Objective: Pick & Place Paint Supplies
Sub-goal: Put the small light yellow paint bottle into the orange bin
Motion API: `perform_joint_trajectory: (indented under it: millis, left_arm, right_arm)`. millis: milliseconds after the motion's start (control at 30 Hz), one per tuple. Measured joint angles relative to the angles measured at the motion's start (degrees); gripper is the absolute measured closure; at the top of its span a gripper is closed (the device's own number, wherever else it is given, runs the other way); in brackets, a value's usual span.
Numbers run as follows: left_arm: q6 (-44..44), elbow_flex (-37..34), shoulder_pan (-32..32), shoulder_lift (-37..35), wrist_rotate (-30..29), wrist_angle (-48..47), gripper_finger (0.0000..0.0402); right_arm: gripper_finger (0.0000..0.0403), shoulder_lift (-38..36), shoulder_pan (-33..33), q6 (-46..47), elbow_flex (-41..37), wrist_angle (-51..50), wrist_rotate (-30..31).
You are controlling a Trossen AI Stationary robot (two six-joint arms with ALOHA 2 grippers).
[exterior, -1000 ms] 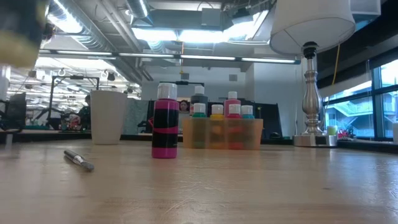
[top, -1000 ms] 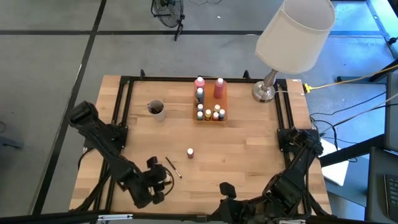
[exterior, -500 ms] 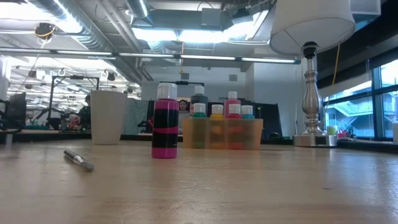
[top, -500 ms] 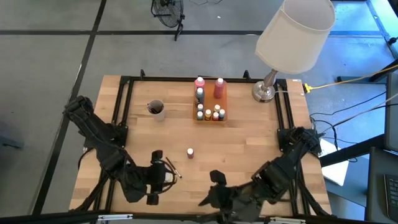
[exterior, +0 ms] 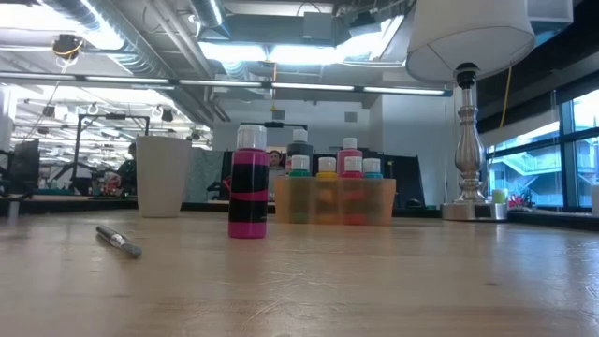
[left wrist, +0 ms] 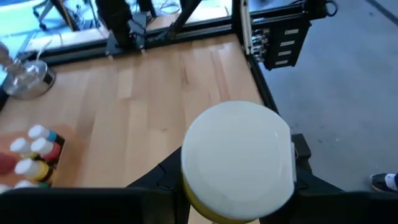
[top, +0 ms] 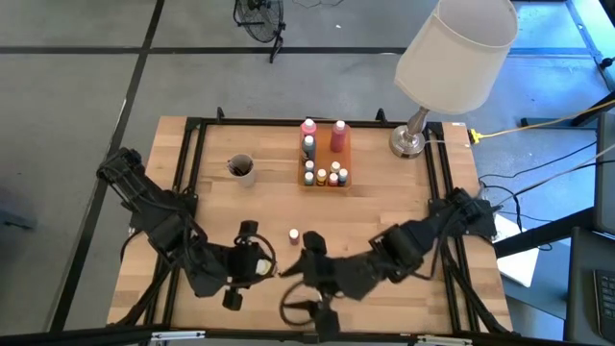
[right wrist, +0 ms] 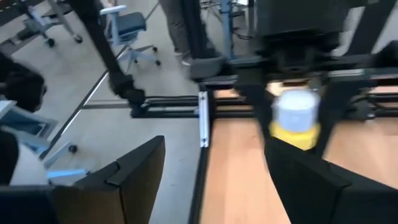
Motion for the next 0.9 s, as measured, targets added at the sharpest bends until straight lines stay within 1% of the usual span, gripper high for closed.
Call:
perform_joint_trajectory:
  millis: [167,333,500,633,900]
  left_arm:
    - [1.86,0.01,1.0,0.0,0.54,0.94,0.0279]
    - [1.88,0.01,2.79,0.0,-0.06,0.97,0.0279]
    - [2.06,0.01,4.55,0.02,-0.13,2.58,0.028]
    - [4.25,0.01,5.16,0.04,-0.17,5.63,0.028]
    - [6.82,0.01,5.15,0.04,0.54,7.89,0.028]
  right_arm:
    - [0.0125,0.0,-2.65,-0.56,0.0,0.16,0.52]
    - [0.0125,0.0,-3.99,-3.68,0.0,0.16,1.82]
    - [0.0125,0.0,-4.63,-5.62,0.0,-0.54,5.52]
    - [0.0125,0.0,-5.12,-5.5,0.0,-2.94,7.96]
    - [0.0125,0.28,-5.87,-4.58,0.0,-3.77,7.72]
